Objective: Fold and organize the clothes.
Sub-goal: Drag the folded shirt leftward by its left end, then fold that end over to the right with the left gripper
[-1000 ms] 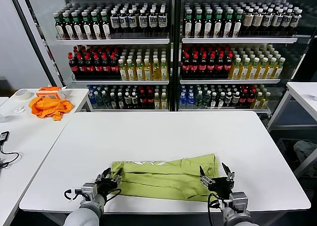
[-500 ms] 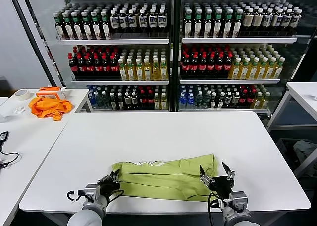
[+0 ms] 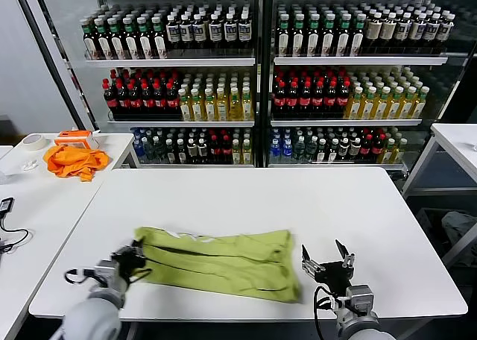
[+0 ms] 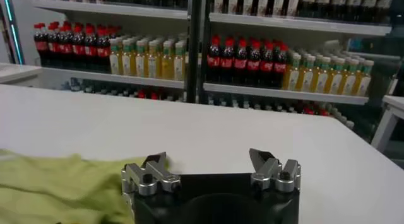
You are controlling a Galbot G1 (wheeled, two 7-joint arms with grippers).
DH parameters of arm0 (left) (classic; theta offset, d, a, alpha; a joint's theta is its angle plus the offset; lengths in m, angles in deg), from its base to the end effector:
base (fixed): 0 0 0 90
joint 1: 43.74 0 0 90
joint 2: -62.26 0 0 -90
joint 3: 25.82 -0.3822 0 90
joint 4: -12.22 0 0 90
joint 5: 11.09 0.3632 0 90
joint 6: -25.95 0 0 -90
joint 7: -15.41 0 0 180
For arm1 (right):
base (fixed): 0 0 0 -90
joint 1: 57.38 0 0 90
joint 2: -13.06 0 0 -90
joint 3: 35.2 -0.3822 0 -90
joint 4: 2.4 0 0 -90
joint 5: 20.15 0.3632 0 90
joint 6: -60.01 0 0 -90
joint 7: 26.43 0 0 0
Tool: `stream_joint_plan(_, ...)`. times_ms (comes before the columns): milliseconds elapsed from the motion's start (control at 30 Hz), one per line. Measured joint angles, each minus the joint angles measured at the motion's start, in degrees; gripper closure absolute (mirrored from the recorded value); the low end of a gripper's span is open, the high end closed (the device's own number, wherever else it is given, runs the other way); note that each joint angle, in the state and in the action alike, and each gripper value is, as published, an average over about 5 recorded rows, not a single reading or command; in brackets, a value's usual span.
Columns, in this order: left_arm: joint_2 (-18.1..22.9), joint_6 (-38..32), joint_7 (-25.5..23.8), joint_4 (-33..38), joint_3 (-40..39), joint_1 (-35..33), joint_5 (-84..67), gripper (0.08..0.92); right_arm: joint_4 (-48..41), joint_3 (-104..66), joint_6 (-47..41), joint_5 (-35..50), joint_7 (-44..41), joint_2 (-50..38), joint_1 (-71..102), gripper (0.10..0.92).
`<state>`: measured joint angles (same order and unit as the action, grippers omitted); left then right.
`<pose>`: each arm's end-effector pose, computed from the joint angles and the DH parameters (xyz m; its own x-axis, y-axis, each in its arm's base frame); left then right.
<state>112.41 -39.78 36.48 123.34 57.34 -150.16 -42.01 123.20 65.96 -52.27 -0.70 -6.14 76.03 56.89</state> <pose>0.2608 0.1301 -0.3050 -0.9062 -0.1061 0.4093 -0.0055 0.9709 0.2393 0.1909 -0.0267 -0.2814 -0.9567 -0.0477 0.2872 -0.0796 0.9917 -0.1005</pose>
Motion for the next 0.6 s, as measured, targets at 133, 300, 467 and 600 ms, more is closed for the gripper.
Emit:
stream_joint_plan(133,-1.84,2.68,-1.09,-0.35,5.21,-0.43,1.62,0.896,0.29,-0.41,0.02,0.09,-0.01,-0.30,-0.33,0.203)
stream_joint_plan(300,-2.34,4.90,-0.43,1.18,8.49,-0.02,-1.33,0.896,0.53,-1.00,0.09,-0.10,-0.06,-0.48,-0.04,0.203)
stream_joint_plan(467,-1.17,6.29,1.15,4.89,8.72,0.62,-7.22,0.896,1.00,-2.03,0.18,-0.24,-0.16,-0.59,0.44,0.203)
stream_joint_plan(600,0.14,7.07,1.34,7.83,7.46,0.84,-11.38,0.896,1.06,-2.79,0.22,-0.47,-0.22,-0.50,0.72,0.203)
